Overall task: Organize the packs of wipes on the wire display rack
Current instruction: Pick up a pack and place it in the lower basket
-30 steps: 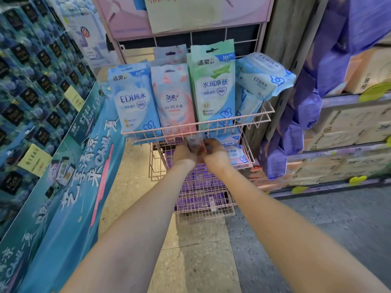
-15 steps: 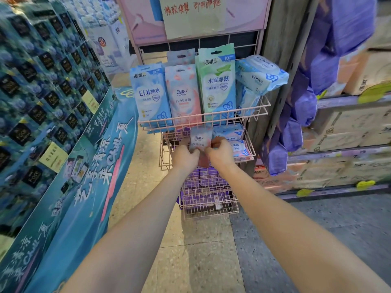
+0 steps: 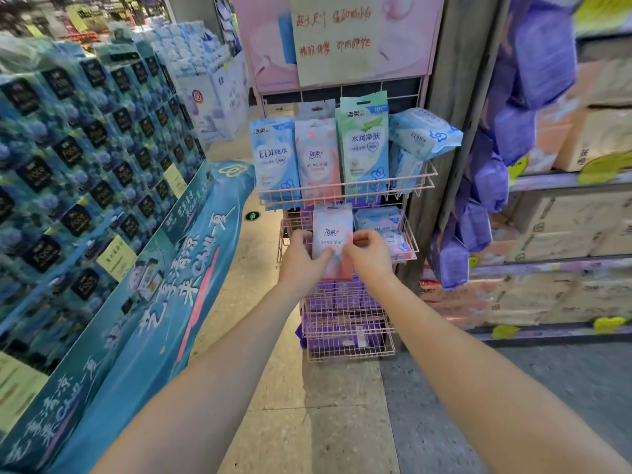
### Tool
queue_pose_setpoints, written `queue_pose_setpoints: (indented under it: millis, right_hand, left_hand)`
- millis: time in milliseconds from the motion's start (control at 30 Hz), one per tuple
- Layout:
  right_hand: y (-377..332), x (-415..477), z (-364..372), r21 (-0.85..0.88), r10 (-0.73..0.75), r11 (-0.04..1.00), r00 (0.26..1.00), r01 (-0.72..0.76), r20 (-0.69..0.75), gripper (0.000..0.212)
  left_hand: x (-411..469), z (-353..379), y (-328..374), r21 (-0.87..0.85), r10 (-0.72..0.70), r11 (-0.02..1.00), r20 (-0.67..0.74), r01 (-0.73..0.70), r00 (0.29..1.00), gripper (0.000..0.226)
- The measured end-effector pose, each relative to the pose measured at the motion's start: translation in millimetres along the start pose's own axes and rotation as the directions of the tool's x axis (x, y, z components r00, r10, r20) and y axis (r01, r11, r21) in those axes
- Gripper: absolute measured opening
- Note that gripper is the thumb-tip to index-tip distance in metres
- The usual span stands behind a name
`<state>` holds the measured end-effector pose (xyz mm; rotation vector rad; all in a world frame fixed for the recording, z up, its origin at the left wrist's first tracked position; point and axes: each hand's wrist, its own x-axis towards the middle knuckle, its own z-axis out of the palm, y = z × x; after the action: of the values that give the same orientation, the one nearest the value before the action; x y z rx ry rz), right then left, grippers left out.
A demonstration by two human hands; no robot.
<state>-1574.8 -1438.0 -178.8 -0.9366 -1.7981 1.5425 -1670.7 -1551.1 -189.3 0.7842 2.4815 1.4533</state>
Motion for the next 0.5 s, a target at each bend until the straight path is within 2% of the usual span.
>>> queue_pose_setpoints:
  millis: [167,333,500]
  right_hand:
    - [-20,-5,-11,0.018,-0.153,0.988,0.988,0.154,-0.022,0.015]
    - [-55,1,-18,0.073,-0.278,0.957,0.959,0.282,-0.058,0.012]
    - [-103,17,-19,0.064,-0.400,0.910,0.910,0.409,-0.111,0.018]
  left_hand:
    - [-12,-16,23,-0.007,0.164,0.986,-0.066,-0.165,0.984,0.020]
    - [-3,-36,59,-0.022,0.302,0.951,-0.171,-0.310,0.938,0.022]
    - [29,-55,100,0.020,0.372,0.923,-0.303,-0.384,0.877,0.021]
